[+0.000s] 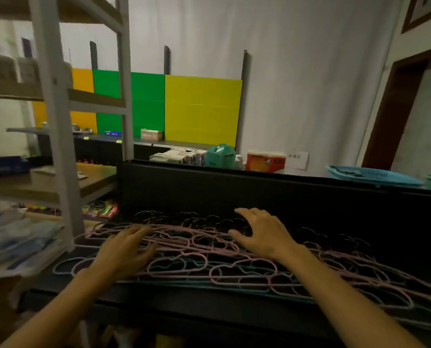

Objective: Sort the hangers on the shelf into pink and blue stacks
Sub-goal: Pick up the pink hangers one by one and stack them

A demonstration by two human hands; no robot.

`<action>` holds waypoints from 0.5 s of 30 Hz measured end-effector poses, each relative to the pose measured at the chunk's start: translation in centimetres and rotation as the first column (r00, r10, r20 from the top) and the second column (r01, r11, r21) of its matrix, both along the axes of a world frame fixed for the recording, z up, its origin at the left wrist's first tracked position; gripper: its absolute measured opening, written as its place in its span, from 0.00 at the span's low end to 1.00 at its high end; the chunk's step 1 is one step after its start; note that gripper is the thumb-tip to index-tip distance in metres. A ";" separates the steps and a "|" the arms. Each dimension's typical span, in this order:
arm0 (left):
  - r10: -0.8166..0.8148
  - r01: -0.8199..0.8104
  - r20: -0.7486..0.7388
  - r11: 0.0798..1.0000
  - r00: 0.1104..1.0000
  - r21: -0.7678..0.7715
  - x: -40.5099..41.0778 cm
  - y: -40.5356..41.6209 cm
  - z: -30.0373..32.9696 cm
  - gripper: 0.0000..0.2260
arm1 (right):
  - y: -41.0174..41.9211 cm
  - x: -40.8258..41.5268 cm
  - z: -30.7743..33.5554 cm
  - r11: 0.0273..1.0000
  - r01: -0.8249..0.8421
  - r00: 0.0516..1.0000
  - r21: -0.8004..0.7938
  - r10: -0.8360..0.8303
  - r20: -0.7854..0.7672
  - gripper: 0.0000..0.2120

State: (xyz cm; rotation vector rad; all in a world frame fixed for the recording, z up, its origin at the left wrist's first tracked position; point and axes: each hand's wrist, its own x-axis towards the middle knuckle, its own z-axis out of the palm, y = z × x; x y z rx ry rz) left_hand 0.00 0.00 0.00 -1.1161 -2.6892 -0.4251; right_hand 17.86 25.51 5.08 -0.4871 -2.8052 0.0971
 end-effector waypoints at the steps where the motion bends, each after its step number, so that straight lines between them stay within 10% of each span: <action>1: -0.009 0.009 0.010 1.000 1.000 -0.005 -0.7 -0.5 -0.2 0.24 | -0.7 -1.1 -0.3 1.000 -0.002 1.000 -0.027 0.003 0.027 0.34; 15: -0.073 0.096 0.162 0.985 0.984 -0.142 -11.8 -4.6 -2.9 0.42 | -6.1 -12.2 -5.0 0.993 0.001 0.980 -0.117 0.022 0.197 0.36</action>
